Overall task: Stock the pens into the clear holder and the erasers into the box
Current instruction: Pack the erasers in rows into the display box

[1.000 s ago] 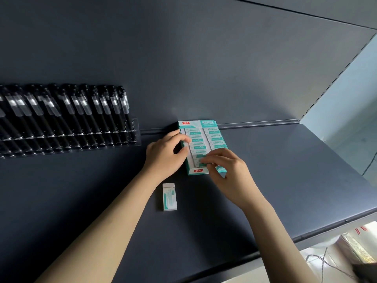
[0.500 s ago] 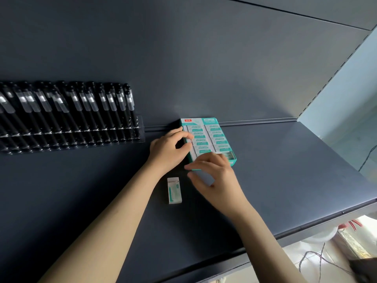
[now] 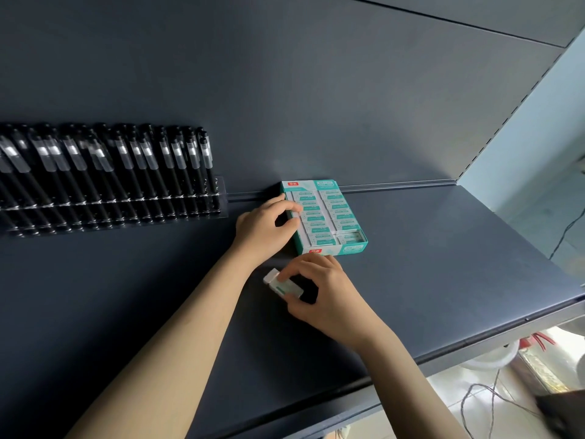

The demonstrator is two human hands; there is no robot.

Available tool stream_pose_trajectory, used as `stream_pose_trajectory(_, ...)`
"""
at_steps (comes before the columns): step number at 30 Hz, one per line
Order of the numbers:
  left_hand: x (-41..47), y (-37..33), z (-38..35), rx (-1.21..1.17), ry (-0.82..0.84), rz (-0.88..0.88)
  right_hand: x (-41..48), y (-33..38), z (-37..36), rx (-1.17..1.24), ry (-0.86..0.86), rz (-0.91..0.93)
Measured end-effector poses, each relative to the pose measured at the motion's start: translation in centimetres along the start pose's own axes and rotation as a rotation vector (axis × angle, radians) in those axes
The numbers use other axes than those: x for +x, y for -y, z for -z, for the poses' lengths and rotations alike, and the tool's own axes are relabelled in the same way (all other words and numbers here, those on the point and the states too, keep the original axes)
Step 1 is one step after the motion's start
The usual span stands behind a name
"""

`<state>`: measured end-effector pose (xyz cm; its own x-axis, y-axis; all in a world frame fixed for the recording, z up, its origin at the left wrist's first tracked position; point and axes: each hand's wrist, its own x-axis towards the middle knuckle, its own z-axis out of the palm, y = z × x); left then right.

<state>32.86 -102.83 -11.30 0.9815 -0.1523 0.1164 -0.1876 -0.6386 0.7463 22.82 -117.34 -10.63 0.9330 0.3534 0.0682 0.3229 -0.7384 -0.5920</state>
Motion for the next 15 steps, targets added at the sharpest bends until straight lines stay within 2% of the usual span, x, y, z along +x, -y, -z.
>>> stream_pose_trajectory(7,0.0,0.0,0.0,-0.005,-0.010,-0.003,-0.6,-1.1,0.8,0.042,-0.040,-0.019)
stream_pose_trajectory(12,0.0,0.2,-0.1,0.001,-0.016,-0.001,-0.2,-2.8,2.8,0.500,-0.340,-0.159)
stream_pose_trajectory(15,0.1,0.0,-0.2,0.014,-0.022,-0.002,0.6,-4.6,5.0,0.537,-0.457,-0.194)
